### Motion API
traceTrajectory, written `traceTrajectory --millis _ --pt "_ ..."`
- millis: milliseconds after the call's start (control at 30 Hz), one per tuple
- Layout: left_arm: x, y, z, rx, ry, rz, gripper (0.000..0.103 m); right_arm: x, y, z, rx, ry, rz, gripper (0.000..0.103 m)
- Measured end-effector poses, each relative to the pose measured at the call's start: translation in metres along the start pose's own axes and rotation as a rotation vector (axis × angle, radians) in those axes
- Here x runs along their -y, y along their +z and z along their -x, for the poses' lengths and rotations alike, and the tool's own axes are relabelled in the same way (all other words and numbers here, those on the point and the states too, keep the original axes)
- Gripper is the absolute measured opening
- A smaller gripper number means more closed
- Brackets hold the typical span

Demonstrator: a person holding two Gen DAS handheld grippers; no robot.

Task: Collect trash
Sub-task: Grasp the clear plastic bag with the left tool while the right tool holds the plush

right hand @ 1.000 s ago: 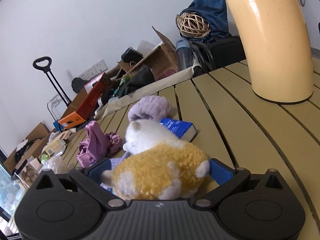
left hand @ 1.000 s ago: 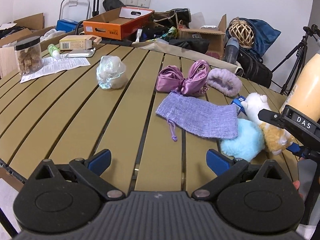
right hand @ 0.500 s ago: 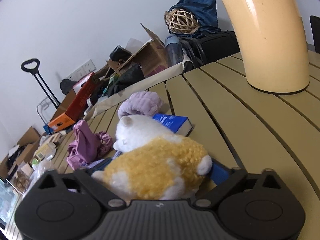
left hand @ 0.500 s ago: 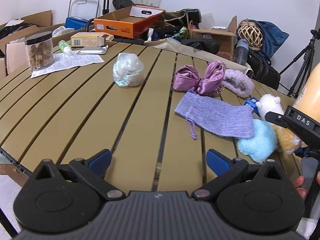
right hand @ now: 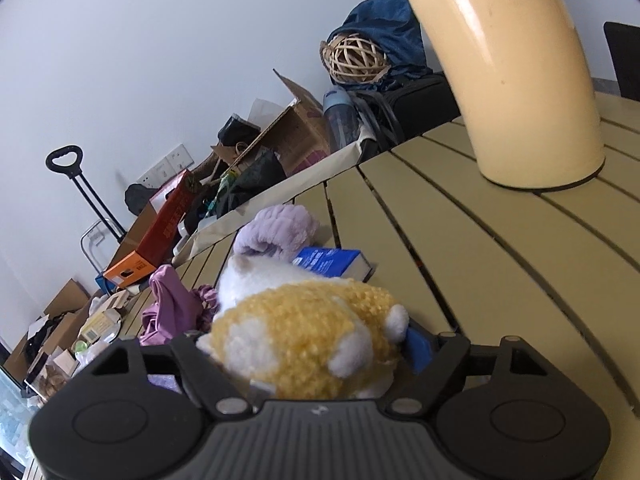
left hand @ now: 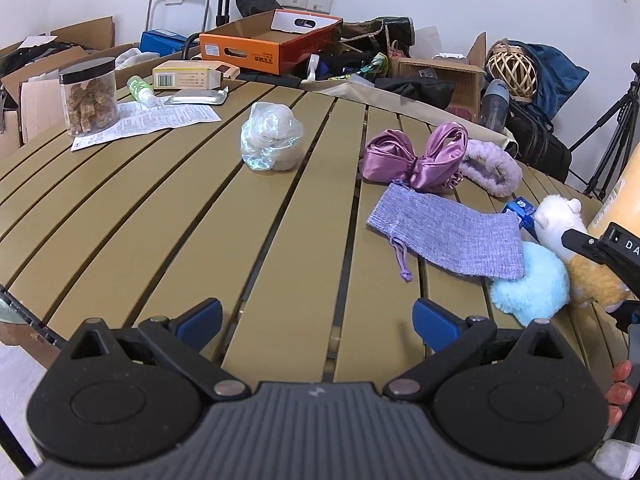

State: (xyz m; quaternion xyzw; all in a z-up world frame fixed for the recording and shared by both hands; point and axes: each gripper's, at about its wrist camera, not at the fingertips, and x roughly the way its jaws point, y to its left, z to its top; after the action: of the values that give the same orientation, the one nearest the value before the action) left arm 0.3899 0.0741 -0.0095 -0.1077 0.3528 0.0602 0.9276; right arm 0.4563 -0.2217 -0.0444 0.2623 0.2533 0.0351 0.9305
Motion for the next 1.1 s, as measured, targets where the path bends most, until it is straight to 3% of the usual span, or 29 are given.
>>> traceTrajectory --millis 367,533,700,900,1100 --pt "0.01 0.009 -0.003 0.037 0.041 -0.026 0.103 0.025 0.01 0.012 0.027 0.028 -0.069 0.077" --pt "0.016 0.038 -0.011 0.101 0.138 -0.081 0.103 0.041 0.016 0.022 0.066 0.036 -0.109 0.077" --pt "0.011 0.076 -0.038 0.095 0.236 -0.089 0.103 0.058 0.024 0.037 0.124 0.03 -0.135 0.077" --pt "0.01 0.113 -0.08 0.102 0.303 -0.085 0.103 0.086 0.035 0.052 0.179 0.014 -0.167 0.077" --pt "0.012 0.133 -0.123 0.062 0.34 -0.059 0.101 0.103 0.038 0.057 0.203 -0.006 -0.191 0.077"
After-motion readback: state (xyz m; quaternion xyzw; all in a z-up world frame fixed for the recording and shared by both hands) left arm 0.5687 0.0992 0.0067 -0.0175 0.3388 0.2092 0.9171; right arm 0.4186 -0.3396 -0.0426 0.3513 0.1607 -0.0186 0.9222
